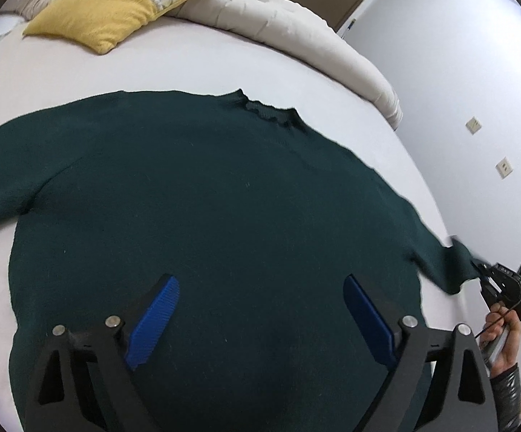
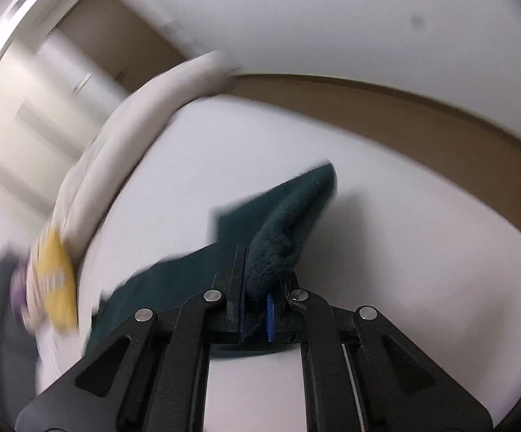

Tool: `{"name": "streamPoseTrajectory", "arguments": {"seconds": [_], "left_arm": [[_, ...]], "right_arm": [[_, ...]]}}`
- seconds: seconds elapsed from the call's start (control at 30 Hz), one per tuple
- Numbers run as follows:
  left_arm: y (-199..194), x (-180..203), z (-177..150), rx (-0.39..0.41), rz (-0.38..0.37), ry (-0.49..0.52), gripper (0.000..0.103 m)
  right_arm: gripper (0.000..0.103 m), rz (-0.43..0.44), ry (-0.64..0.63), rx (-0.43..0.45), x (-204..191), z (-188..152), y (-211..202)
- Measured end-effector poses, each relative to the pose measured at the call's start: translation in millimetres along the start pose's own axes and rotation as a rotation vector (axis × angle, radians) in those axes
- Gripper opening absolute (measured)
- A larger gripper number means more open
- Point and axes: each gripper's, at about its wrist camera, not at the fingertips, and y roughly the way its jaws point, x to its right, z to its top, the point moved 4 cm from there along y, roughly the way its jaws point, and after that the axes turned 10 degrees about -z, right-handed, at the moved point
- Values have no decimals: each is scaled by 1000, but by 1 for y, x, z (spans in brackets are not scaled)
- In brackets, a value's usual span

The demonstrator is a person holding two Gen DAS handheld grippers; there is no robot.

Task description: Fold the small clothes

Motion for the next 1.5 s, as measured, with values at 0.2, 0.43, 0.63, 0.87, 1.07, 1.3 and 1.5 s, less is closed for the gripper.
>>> {"name": "streamPoseTrajectory", "arguments": {"seconds": [0.2, 0.43, 0.63, 0.87, 1.07, 1.3, 1.5], "left_arm": [[-19, -23, 15, 54, -73, -73, 94], [-24, -43, 21, 66, -126, -137, 94], [5, -28, 26, 5, -177, -138, 94], [77, 10, 29, -127, -184, -92, 72], [100, 20, 34, -155, -71, -43, 16], [46, 14, 73, 3, -62, 10, 9], [24, -20, 91, 87, -25, -11, 9]], "right_arm": [[6, 203, -414, -72, -207, -97, 18], [14, 224, -531, -234, -287, -220, 84], [64, 305, -494, -247, -249, -271, 53], [64, 276, -435, -110, -199, -228, -1], [63, 178, -273, -24, -144, -153, -3], [60, 121, -153, -17, -105, -102, 23], [54, 82, -198, -83, -110, -82, 62]]}}
